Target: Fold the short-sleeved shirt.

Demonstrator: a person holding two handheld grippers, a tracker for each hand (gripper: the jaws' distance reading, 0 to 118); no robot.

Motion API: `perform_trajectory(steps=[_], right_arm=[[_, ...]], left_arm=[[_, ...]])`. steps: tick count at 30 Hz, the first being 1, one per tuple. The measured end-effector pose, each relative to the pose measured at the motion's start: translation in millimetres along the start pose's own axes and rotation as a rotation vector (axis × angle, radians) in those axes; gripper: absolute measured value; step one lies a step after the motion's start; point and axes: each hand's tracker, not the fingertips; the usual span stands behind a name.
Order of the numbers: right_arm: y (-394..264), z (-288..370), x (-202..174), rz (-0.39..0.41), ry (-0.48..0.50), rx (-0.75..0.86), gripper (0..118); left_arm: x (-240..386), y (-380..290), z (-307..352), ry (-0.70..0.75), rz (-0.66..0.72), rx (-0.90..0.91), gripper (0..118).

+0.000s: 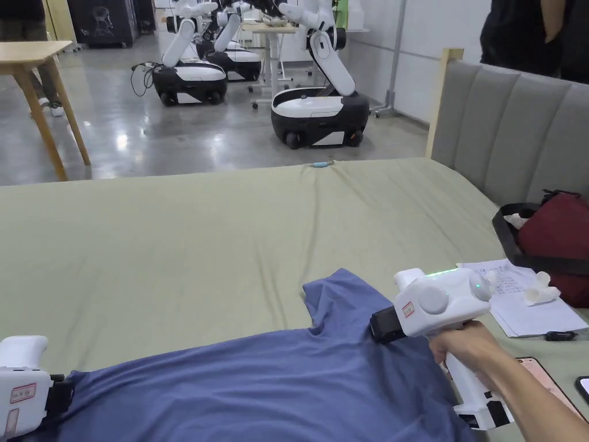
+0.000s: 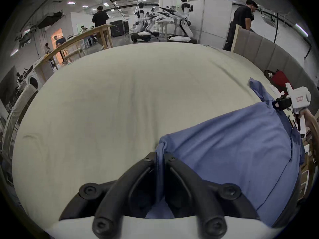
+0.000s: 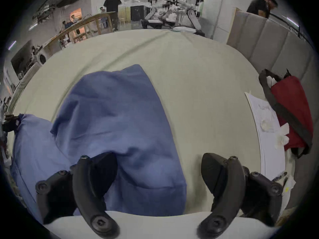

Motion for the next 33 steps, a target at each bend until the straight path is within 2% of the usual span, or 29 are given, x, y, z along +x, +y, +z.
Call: perform_trajectory(steps=[1,3,4,5,6,7,8,10,12,17,19,21,26,29,33], right_arm=[[2,-1,-1,-0.001,0.003,-0.002,101],[6,2,-5,-0.004,0.015,-0.025,89],[7,7,-5,0.02,0.009,-0.015,77],[7,13,-6,0.052,0.009,-0.001,57],[7,19,-9,0.093,0.01,0.015,26],[7,22,-12,0.12,0.033,0.002,1],[4,26,-17,0.146,-0.013,0.01,1],[2,30,-22,0.186,-0.007,-0.019,1],[0,45,-28,0.203,-0.039,0.027,1],[-11,114,-25,0.206,0.023,0.159,1],[-25,151,-24,0.215,0.043,0.21,1],[-50,188,-25,0.239,0.056,0.241,1],[-142,262,-32,0.269,0.106,0.316,2],[-195,269,-36,0.29,0.132,0.292,2],[-243,237,-45,0.338,0.125,0.129,2]], left_arm=[[-1,0,0,0.002,-0.004,-0.003,7],[0,0,0,0.007,-0.008,-0.007,7],[0,0,0,0.006,-0.006,-0.007,7],[-1,0,1,0.005,-0.005,-0.006,7],[-1,0,2,0.005,-0.002,-0.004,7],[-1,0,3,0.003,0.0,-0.004,7],[-1,0,5,0.0,0.003,-0.003,7],[-1,0,9,-0.001,0.001,-0.004,7],[0,0,17,-0.004,-0.002,0.003,7],[-7,-10,67,-0.05,0.002,0.065,7],[-6,-25,94,-0.059,-0.052,0.079,7],[-6,-44,124,-0.042,-0.105,0.099,7],[-5,-113,184,-0.067,-0.082,0.125,7],[-1,-154,195,-0.088,-0.055,0.119,7],[6,-197,178,-0.124,-0.024,0.034,7]])
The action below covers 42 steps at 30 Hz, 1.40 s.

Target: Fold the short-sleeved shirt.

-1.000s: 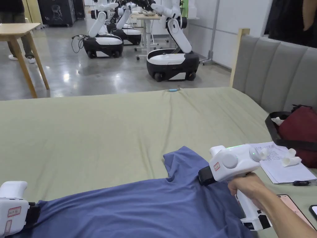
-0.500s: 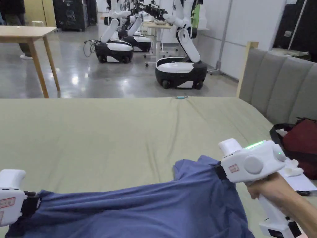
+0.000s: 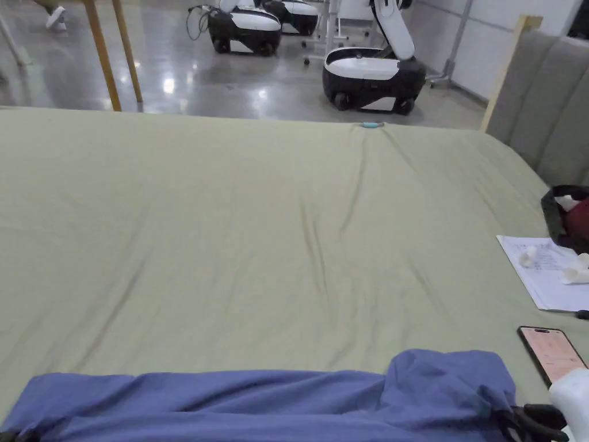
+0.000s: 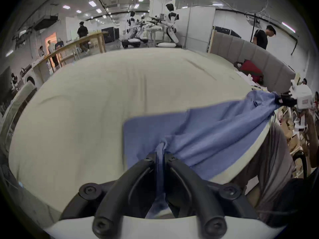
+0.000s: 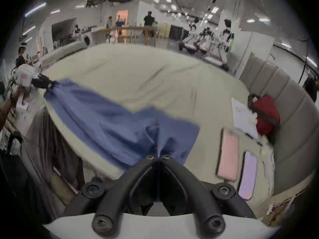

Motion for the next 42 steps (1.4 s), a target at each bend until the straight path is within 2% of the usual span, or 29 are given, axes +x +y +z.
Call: perform_trajectory(steps=[2,4,6,7,9,11,12,13,14,15,16,17,20,21,22,23,24,25,27,29,31,34,36,37,38,39,40,41,42], right_arm=[[-17,-21,-2,0.023,-0.029,-0.054,3],[-25,-36,1,0.014,-0.034,-0.07,3],[-27,-41,6,-0.035,-0.033,-0.053,3],[-26,-42,6,-0.028,-0.034,-0.049,3],[-23,-48,-1,0.023,-0.082,-0.074,3],[-22,-49,-9,0.095,-0.12,-0.061,5],[-22,-46,-9,0.098,-0.113,-0.051,13],[-22,-39,-6,0.09,-0.119,-0.036,30],[-24,-23,-1,0.048,-0.148,0.006,53],[-25,-6,4,-0.018,-0.139,0.042,94],[-25,15,7,-0.098,-0.113,0.074,110],[-28,45,8,-0.178,-0.127,0.169,113],[-41,119,-3,-0.365,-0.148,0.448,112],[-47,136,-8,-0.41,-0.143,0.521,110],[-51,149,-14,-0.447,-0.132,0.568,102],[-54,157,-19,-0.477,-0.12,0.606,77],[-56,163,-22,-0.497,-0.109,0.633,10],[-57,164,-25,-0.5,-0.126,0.642,0],[-57,164,-29,-0.493,-0.169,0.633,0],[-56,164,-26,-0.468,-0.102,0.606,0],[-53,160,-28,-0.466,-0.116,0.6,0],[-50,157,-30,-0.452,-0.077,0.6,0],[-49,156,-31,-0.445,-0.055,0.603,0],[-48,155,-32,-0.438,-0.043,0.604,0],[-46,153,-36,-0.43,-0.037,0.601,0],[-45,152,-39,-0.427,-0.038,0.598,0],[-44,151,-40,-0.424,-0.043,0.595,0],[-44,150,-42,-0.418,-0.043,0.589,0],[-44,150,-43,-0.415,-0.042,0.585,0]], left_arm=[[1,-15,-7,0.009,0.008,-0.001,7],[-4,-20,-8,-0.007,0.074,0.06,7],[-9,-18,-7,-0.027,0.139,0.048,7],[-9,-19,-8,-0.02,0.123,0.056,7],[-4,-22,-12,0.006,0.06,0.065,7],[2,-22,-14,0.027,0.033,0.083,18],[2,-21,-12,0.012,0.046,0.085,39],[1,-18,-7,-0.067,0.095,0.091,63],[-2,-15,0,-0.16,0.154,0.079,93],[-3,-14,9,-0.225,0.194,0.062,118],[-2,-15,21,-0.226,0.228,0.069,116],[-2,-13,44,-0.217,0.268,0.185,116],[11,-26,92,-0.149,0.227,0.267,117],[15,-31,105,-0.117,0.244,0.283,114],[19,-37,113,-0.084,0.261,0.304,106],[23,-44,121,-0.06,0.273,0.341,86],[16,-52,119,-0.025,0.283,0.36,31],[18,-56,121,-0.003,0.288,0.373,0],[20,-63,118,0.053,0.271,0.337,0],[16,-61,116,0.02,0.279,0.34,0],[11,-59,110,-0.007,0.339,0.335,0],[-13,-53,92,-0.142,0.503,0.352,0],[-36,-51,69,-0.314,0.612,0.337,0],[-48,-52,54,-0.38,0.695,0.283,7],[-60,-51,40,-0.413,0.75,0.26,25],[-70,-52,28,-0.424,0.789,0.236,76],[-81,-53,12,-0.427,0.802,0.2,108],[-89,-53,1,-0.426,0.794,0.197,118],[-96,-55,-2,-0.407,0.78,0.227,118]])
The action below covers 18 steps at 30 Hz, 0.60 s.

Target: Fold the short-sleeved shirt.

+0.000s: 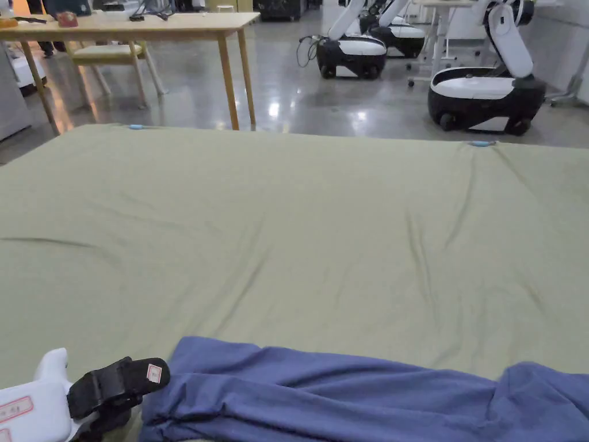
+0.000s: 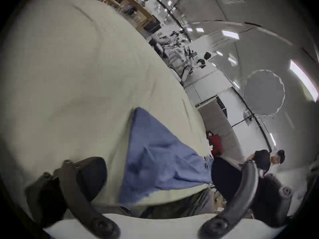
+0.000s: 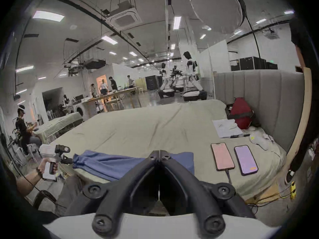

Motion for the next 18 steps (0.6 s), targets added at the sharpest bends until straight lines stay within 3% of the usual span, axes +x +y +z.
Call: perform_trajectory(steps=[6,8,10,11,13,15,16,18], right_arm=[[-1,-4,-2,-0.024,-0.006,-0.017,0],[-2,-6,0,-0.026,-0.012,-0.022,0],[-1,-9,0,-0.029,-0.009,-0.029,0],[-1,-9,-1,-0.029,-0.007,-0.031,0],[-1,-9,-1,-0.023,-0.002,-0.036,0],[-1,-7,-1,-0.014,-0.006,-0.039,0],[-1,-6,-1,-0.014,-0.007,-0.041,0],[-1,-4,0,-0.017,-0.014,-0.046,0]], left_arm=[[17,-6,-39,-0.016,-0.047,-0.054,117],[21,-8,-53,-0.111,-0.017,-0.107,111],[29,-14,-69,-0.162,0.014,-0.161,96],[29,-16,-76,-0.138,0.004,-0.151,82],[28,-21,-81,-0.081,-0.019,-0.121,14],[10,-17,-87,0.071,-0.02,-0.124,13],[9,-19,-89,-0.014,-0.011,-0.125,12],[19,-19,-81,-0.017,-0.013,-0.108,12]])
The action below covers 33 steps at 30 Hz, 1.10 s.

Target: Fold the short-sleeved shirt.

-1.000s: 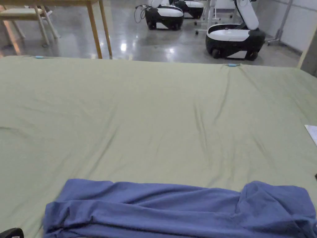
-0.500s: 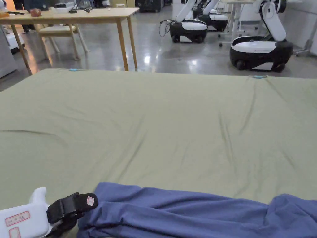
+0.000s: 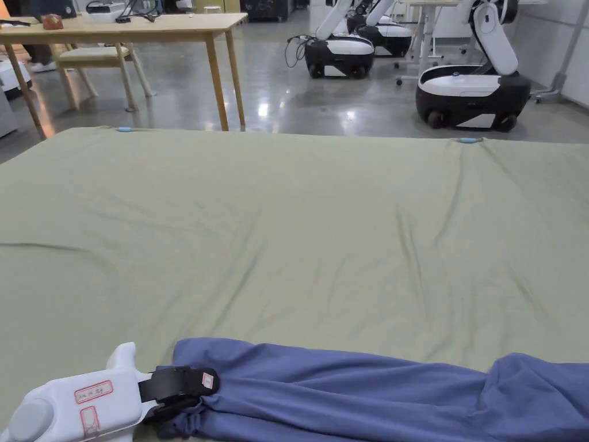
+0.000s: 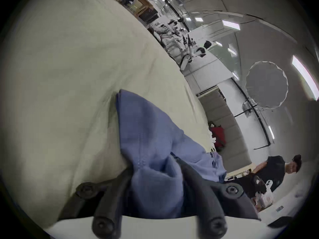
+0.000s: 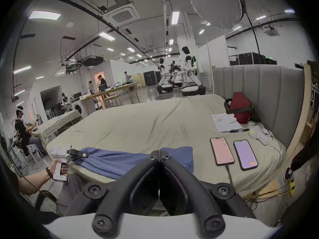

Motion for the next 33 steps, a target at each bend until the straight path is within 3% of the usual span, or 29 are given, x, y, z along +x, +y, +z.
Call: perform_trajectory(steps=[2,5,8,12,15,23,26,32,33], right_arm=[[1,2,0,-0.001,-0.016,-0.001,0],[2,1,0,-0.007,-0.023,0.0,0],[2,0,2,-0.016,-0.029,-0.002,0],[0,-3,3,-0.025,-0.023,-0.001,0],[0,-6,4,-0.025,-0.021,-0.004,0],[3,-10,-1,-0.003,-0.016,-0.013,0],[1,-11,-2,-0.003,-0.016,-0.017,0],[-5,-12,0,-0.011,-0.013,-0.035,0],[-6,-12,1,-0.01,-0.016,-0.038,0]], left_arm=[[8,-1,7,0.028,-0.047,0.022,12],[-1,9,32,-0.004,-0.013,0.068,10],[-5,21,74,0.104,-0.028,0.164,10],[-54,47,126,0.22,0.076,0.27,10],[-48,46,131,0.213,0.038,0.244,10],[56,25,95,-0.077,-0.043,0.182,10],[96,2,55,-0.043,-0.138,0.078,10],[94,-39,-34,0.024,-0.169,-0.138,10],[91,-43,-43,0.049,-0.158,-0.159,15]])
